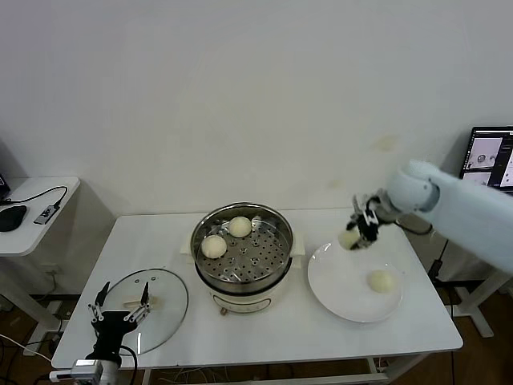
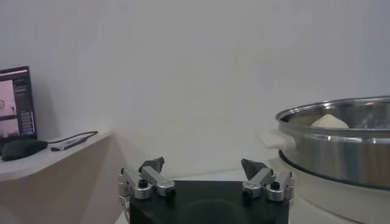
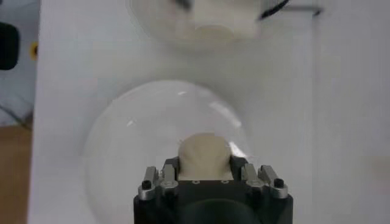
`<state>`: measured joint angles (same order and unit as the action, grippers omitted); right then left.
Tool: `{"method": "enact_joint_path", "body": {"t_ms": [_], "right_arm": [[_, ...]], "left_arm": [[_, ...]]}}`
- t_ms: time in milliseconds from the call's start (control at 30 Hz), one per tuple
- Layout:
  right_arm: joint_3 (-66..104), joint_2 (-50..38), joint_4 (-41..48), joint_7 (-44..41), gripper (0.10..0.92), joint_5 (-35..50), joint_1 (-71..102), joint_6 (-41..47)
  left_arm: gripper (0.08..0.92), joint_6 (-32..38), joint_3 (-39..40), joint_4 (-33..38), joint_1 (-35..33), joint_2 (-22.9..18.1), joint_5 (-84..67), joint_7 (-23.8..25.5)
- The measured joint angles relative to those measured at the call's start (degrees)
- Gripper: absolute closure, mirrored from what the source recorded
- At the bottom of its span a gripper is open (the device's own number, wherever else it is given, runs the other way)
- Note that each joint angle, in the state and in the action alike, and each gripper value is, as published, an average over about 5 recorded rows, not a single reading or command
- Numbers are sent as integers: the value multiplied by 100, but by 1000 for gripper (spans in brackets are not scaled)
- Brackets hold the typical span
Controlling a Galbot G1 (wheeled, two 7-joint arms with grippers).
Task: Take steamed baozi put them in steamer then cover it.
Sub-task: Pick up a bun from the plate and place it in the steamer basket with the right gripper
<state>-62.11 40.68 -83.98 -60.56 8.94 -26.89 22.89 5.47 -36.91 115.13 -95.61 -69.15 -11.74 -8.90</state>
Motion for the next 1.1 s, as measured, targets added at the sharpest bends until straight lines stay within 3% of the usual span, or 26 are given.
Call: {"method": "enact_joint_path", "body": {"t_ms": [567, 1100], "right_arm": [[-763, 2006, 300, 122, 497, 552, -719, -748], [-1345, 3179, 826, 236, 499, -166, -504, -2325]], "left_arm": [[177, 0, -93, -82, 78, -16, 4, 7], [177, 13, -136, -100, 104, -64, 2, -2]]}}
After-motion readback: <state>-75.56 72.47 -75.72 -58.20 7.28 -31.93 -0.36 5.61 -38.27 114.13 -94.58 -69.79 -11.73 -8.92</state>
